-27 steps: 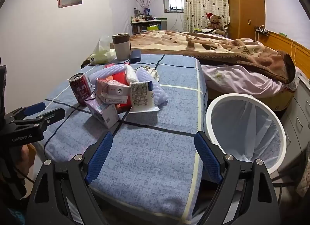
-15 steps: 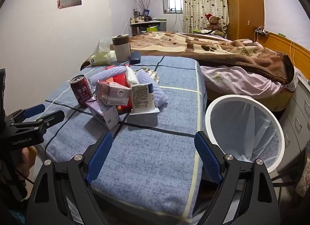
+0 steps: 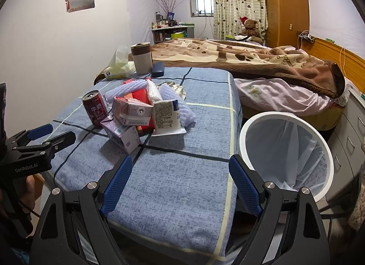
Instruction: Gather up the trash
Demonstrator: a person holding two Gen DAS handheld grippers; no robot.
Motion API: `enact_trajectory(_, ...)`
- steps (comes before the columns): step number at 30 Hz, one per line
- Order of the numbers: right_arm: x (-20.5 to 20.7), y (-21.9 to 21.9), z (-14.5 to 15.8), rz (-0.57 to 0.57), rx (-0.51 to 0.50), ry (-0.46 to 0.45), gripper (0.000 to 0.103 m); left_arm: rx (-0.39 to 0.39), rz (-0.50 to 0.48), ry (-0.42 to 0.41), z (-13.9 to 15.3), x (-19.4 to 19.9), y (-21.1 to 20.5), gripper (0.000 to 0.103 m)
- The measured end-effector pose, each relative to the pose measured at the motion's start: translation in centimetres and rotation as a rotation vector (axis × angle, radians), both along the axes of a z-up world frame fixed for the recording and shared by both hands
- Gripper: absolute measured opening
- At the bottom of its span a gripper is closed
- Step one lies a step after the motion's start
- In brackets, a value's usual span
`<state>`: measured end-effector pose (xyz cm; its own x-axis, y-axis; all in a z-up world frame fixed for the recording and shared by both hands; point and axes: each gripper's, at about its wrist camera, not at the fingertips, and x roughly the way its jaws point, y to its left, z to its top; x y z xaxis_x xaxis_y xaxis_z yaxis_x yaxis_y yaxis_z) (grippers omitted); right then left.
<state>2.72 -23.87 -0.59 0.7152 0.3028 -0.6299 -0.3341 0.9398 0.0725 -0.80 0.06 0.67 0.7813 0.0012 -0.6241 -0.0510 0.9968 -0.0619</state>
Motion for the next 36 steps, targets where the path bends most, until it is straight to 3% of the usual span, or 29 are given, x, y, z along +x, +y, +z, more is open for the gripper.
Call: enact_trajectory(36,0.17,0.82,-0.18,0.018,-0.014,0.012,0.088,-0.002,-0.005,-0.004,-0.34,-0.26,0.01,0.097)
